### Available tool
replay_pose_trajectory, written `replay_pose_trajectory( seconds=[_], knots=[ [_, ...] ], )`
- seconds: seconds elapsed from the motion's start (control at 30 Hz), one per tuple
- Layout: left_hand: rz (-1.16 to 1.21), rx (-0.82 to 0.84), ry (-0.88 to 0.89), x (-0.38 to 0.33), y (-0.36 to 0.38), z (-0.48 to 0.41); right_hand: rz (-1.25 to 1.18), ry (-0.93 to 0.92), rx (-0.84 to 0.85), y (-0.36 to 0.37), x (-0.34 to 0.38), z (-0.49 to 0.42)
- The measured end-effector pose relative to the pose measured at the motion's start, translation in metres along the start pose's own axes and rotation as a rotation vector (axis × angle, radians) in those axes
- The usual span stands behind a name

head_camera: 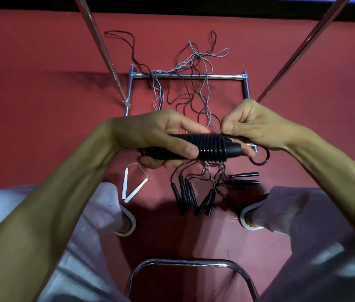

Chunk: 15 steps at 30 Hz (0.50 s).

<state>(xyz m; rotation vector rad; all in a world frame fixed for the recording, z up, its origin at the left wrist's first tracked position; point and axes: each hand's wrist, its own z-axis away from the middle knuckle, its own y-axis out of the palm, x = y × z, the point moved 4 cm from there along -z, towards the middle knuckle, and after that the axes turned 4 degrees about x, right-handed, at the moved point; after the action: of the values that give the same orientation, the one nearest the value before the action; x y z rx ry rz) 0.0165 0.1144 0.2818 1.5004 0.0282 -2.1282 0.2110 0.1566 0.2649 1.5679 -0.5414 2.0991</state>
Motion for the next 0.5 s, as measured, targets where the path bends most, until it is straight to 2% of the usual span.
replay_pose_trajectory(
  seconds=[0.13,0.2,0.27,0.37,0.43,0.5],
  knots=[
    [-0.015,-0.023,0.014,-0.001,0.009,-0.008,-0.017,0.100,-0.051,0.002,-0.013,-0.006],
    [0.002,-0.019,0.022,-0.003,0.010,-0.010,-0.112,0.129,-0.037,0.004,-0.019,-0.006],
    [0.030,0.008,0.015,-0.005,0.010,-0.007,-0.287,0.114,0.040,0.006,-0.019,-0.004],
    [0.029,0.033,-0.010,-0.007,0.010,-0.002,-0.471,0.055,0.259,0.002,-0.012,0.002],
    [0.022,0.004,-0.037,-0.007,0.010,0.001,-0.429,0.036,0.339,-0.004,-0.006,0.004],
    [0.043,-0.062,-0.079,-0.006,0.009,0.004,-0.296,0.045,0.351,-0.008,-0.003,0.007]
  ],
)
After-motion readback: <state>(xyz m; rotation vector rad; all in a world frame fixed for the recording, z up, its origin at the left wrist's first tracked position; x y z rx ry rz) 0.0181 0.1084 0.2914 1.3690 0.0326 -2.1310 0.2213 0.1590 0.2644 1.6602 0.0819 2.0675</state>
